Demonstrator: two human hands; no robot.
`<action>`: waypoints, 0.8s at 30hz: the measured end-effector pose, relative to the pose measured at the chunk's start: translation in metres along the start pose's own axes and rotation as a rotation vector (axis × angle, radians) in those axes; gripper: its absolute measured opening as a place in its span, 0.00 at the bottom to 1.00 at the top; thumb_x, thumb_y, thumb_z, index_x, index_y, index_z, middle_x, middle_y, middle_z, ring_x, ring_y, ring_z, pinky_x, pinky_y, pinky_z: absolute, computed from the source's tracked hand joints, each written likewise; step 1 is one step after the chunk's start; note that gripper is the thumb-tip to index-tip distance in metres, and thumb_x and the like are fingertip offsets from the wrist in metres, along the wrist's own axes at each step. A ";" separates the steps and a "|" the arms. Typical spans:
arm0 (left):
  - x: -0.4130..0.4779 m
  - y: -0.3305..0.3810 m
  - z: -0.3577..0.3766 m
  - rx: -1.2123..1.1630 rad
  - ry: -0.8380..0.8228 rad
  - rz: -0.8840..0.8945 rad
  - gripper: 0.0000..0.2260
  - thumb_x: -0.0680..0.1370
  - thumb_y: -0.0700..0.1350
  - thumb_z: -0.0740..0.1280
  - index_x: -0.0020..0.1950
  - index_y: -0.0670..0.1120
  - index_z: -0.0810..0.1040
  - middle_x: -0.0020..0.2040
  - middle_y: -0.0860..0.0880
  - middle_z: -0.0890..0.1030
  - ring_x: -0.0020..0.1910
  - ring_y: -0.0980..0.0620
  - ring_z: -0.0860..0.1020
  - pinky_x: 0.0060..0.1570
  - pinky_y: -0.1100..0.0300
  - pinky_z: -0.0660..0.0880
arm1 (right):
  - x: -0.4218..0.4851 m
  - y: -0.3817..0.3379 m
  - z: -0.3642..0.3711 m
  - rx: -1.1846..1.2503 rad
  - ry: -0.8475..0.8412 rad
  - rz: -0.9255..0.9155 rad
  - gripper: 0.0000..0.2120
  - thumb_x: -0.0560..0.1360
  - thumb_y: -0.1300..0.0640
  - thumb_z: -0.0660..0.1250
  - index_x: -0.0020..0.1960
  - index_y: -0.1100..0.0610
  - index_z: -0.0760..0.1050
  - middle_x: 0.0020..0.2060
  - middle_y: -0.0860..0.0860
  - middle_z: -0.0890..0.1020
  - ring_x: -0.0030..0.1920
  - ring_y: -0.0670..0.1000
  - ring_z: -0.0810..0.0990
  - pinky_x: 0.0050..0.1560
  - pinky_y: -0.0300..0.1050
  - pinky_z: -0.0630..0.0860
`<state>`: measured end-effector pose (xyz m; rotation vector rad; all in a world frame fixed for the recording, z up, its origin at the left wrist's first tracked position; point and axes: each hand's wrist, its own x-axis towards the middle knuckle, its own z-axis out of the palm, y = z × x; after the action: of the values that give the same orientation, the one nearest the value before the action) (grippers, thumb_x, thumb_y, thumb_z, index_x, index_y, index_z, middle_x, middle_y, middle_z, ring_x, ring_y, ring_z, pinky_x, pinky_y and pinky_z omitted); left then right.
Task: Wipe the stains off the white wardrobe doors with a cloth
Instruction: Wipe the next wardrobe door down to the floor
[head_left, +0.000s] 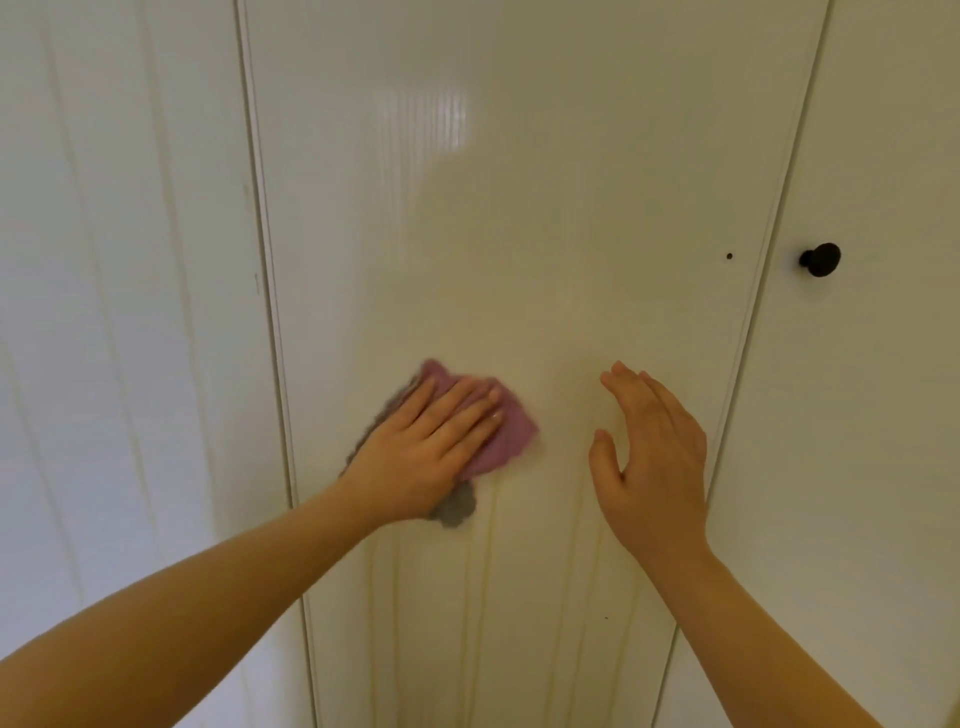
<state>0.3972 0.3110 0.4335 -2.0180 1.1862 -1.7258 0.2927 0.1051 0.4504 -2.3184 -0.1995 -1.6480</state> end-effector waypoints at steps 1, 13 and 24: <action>-0.013 -0.008 -0.004 0.000 -0.020 0.006 0.20 0.81 0.46 0.54 0.71 0.39 0.64 0.70 0.39 0.66 0.74 0.40 0.56 0.72 0.42 0.51 | 0.000 0.001 -0.001 -0.001 -0.007 0.002 0.22 0.72 0.56 0.54 0.66 0.54 0.64 0.63 0.54 0.75 0.66 0.50 0.64 0.64 0.41 0.55; -0.012 -0.026 -0.008 0.019 -0.003 -0.022 0.26 0.74 0.44 0.60 0.72 0.38 0.62 0.72 0.39 0.64 0.73 0.39 0.58 0.72 0.43 0.51 | 0.009 -0.009 0.006 0.048 0.003 0.042 0.22 0.72 0.56 0.55 0.65 0.56 0.69 0.64 0.54 0.74 0.65 0.50 0.65 0.63 0.38 0.52; 0.037 0.029 0.006 -0.069 -0.016 -0.035 0.26 0.78 0.51 0.57 0.72 0.39 0.62 0.72 0.39 0.65 0.73 0.40 0.59 0.72 0.42 0.50 | -0.002 0.035 -0.014 -0.078 -0.009 0.191 0.25 0.71 0.53 0.52 0.65 0.58 0.71 0.65 0.55 0.74 0.68 0.52 0.63 0.63 0.40 0.51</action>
<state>0.3891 0.2643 0.4398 -2.1000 1.2285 -1.7043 0.2889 0.0677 0.4470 -2.3202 0.0832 -1.5771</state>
